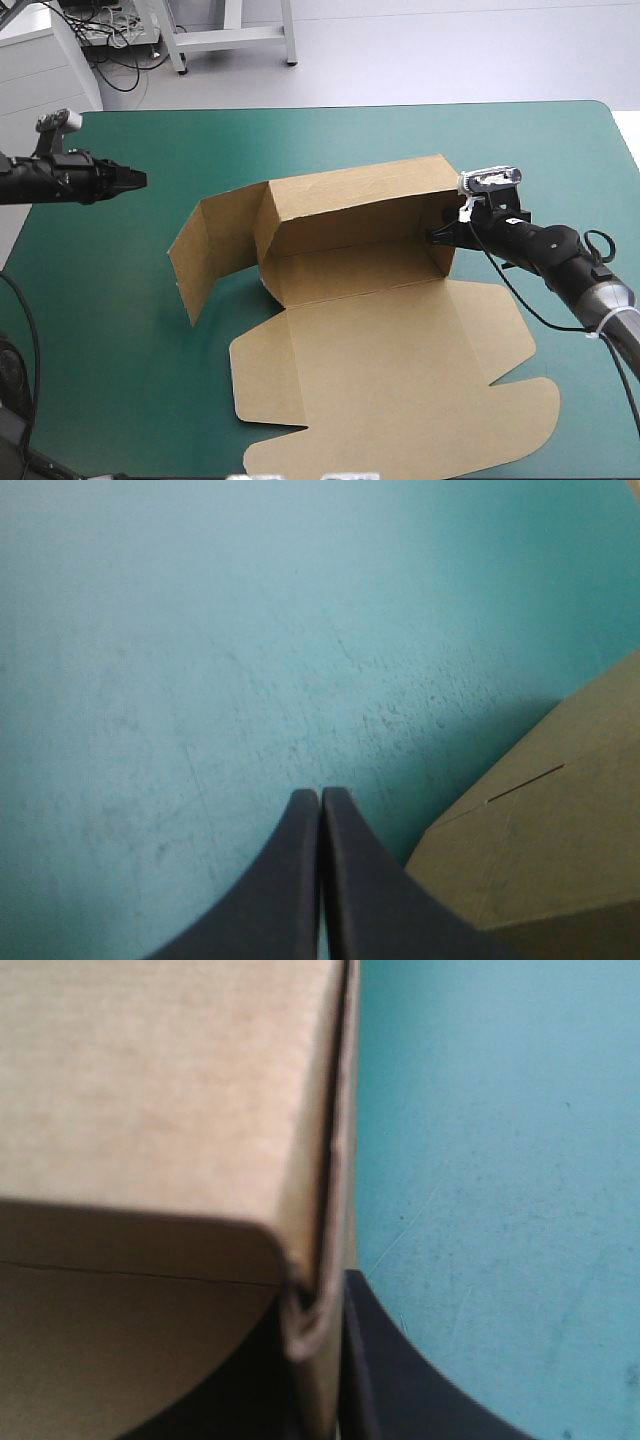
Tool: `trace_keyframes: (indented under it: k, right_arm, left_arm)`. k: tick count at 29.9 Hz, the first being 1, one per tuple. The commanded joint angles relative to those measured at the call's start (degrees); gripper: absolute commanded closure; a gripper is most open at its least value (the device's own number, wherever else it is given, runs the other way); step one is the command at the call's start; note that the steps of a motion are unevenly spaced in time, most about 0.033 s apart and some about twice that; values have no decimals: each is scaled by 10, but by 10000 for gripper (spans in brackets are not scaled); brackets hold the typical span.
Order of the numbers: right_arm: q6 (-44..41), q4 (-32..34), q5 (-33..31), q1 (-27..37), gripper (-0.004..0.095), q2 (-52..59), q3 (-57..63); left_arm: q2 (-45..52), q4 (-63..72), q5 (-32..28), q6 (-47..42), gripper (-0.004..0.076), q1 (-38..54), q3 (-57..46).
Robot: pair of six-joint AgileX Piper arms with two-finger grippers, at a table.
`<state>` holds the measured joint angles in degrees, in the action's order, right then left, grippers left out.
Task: Fold the box
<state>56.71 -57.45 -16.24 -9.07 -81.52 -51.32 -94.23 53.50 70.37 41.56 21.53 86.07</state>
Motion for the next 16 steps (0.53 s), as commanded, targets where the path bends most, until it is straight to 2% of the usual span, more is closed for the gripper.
trace_keyframes:
  k: [1, 6, 9, 12, 13, 16]
  right_arm:
    - [-12, -14, 0, 0, 912, 10, -16]
    - [-30, -14, 7, 0, 912, 10, -16]
    - [-92, -1, -15, 0, 910, 10, -25]
    - [-210, 92, -80, 1, 910, 10, -59]
    - [-279, 147, -107, 1, 910, 10, -81]
    - [-417, 273, -172, 1, 910, 10, -144]
  left_arm:
    - [25, 89, 6, -4, 756, 32, -40]
    - [25, 73, 10, 8, 756, 46, -79]
    - [25, 68, 10, 8, 756, 46, -84]
    - [25, 74, 8, 6, 756, 46, -87]
    - [25, 74, 8, 6, 756, 46, -87]
    - [25, 74, 8, 6, 756, 46, -87]
